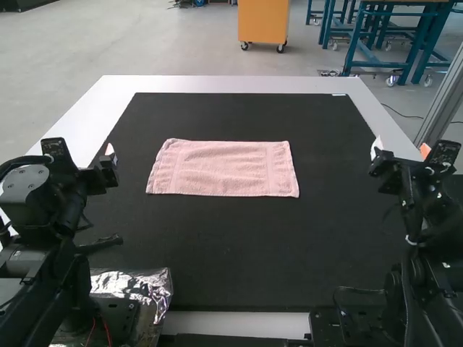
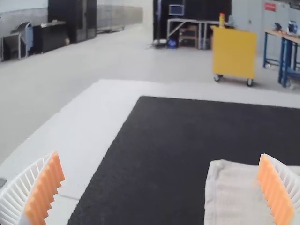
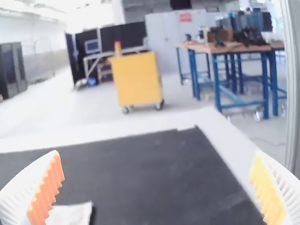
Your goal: Fold the towel.
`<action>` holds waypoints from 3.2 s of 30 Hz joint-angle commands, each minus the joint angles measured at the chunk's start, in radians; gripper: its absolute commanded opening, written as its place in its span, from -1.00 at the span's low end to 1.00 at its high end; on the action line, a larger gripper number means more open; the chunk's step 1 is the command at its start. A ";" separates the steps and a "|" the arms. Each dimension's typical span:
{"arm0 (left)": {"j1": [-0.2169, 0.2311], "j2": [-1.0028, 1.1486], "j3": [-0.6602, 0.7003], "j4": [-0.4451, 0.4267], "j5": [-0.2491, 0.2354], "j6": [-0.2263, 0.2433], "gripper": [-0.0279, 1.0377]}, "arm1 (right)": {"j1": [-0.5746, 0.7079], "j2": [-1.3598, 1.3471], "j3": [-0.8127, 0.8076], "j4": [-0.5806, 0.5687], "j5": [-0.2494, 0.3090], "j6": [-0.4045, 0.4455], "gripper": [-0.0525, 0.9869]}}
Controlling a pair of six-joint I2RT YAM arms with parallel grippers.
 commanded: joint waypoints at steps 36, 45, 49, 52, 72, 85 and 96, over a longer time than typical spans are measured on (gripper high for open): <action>-0.022 0.934 0.648 -0.020 0.177 0.086 0.87 | -0.029 0.826 0.551 -0.116 -0.152 -0.175 0.85; -0.022 1.361 0.784 -0.146 0.216 0.031 0.87 | 0.090 1.251 0.688 -0.174 -0.175 -0.149 0.84; -0.016 1.470 0.835 -0.163 0.236 0.028 0.87 | 0.170 1.379 0.742 -0.173 -0.181 -0.149 0.84; -0.015 1.519 0.863 -0.158 0.249 0.028 0.87 | 0.233 1.464 0.771 -0.157 -0.173 -0.149 0.85; -0.010 1.816 0.995 -0.016 0.210 0.040 0.87 | 0.285 1.862 0.959 0.036 -0.111 -0.180 0.85; 0.005 1.887 1.033 0.043 0.177 0.065 0.87 | 0.288 2.035 1.102 0.050 -0.111 -0.184 0.85; 0.012 1.961 1.087 0.069 0.162 0.100 0.87 | 0.311 2.144 1.217 0.036 -0.111 -0.184 0.85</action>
